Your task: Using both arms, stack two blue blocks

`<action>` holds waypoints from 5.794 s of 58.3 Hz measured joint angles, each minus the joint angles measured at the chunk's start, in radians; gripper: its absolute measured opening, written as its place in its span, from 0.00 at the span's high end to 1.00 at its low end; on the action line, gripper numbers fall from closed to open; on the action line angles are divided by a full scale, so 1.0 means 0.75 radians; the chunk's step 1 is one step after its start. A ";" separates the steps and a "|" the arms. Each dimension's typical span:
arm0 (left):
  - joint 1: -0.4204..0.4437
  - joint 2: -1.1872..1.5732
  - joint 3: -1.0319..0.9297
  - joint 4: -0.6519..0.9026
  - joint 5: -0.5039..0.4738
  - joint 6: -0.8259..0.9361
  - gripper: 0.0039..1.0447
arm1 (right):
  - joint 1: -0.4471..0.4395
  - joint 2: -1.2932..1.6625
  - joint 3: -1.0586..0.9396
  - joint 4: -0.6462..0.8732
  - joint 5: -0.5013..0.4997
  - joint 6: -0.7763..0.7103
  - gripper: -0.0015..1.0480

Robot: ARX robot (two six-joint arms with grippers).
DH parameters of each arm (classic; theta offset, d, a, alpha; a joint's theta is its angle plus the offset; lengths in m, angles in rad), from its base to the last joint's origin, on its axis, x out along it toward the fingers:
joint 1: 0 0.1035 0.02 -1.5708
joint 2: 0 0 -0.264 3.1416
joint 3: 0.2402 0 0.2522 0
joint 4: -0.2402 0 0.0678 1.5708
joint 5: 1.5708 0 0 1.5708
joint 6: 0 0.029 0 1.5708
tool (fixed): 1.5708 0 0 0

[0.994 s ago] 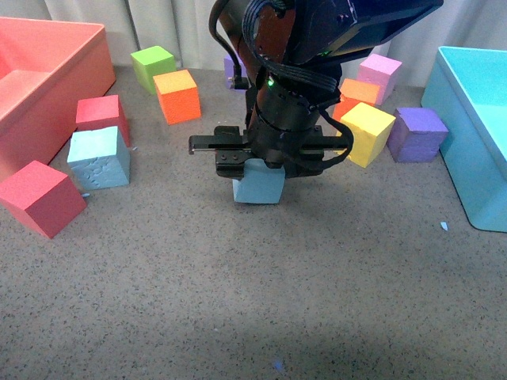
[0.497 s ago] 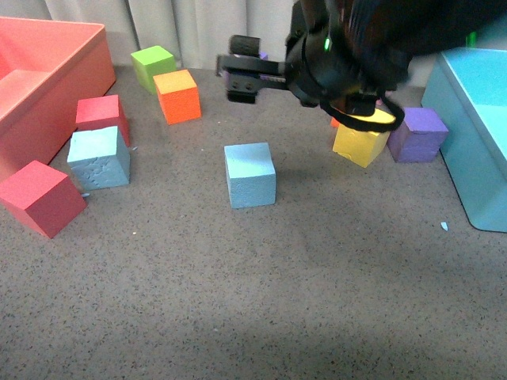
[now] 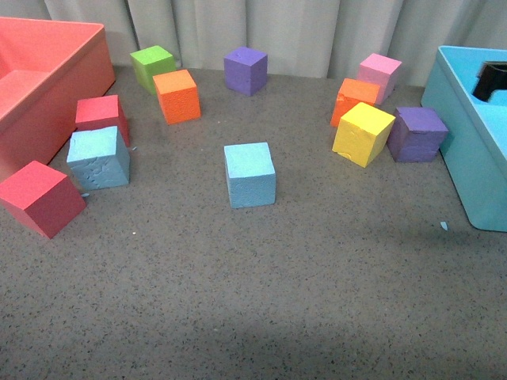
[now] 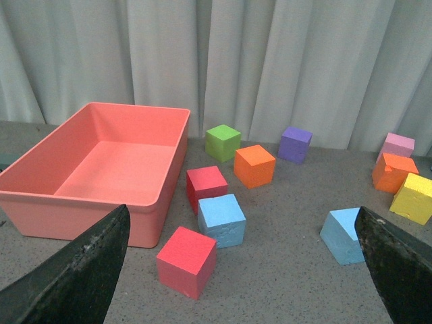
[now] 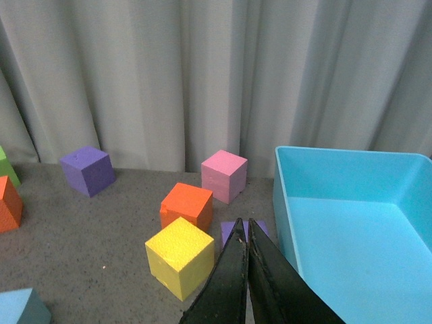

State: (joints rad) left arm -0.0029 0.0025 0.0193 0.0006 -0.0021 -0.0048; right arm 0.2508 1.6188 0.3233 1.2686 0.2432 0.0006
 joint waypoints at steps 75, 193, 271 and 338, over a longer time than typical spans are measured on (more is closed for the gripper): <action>0.000 0.000 0.000 0.000 0.000 0.000 0.06 | -0.331 -1.483 -0.428 -1.024 -0.322 0.000 0.99; -0.180 1.697 0.692 0.485 -0.158 -0.242 0.06 | -0.331 -2.154 -0.427 -1.691 -0.326 -0.001 0.09; -0.121 3.055 1.975 -0.493 -0.214 -0.469 0.06 | -0.331 -2.154 -0.427 -1.691 -0.326 -0.001 0.09; -0.674 2.930 2.176 -0.735 -0.277 -0.800 0.54 | -0.331 -2.154 -0.427 -1.691 -0.326 -0.001 0.09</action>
State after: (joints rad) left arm -0.5087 2.1998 1.6512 -0.5510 -0.2096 -0.6044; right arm 0.0025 0.0036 0.0032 0.0006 -0.0010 0.0002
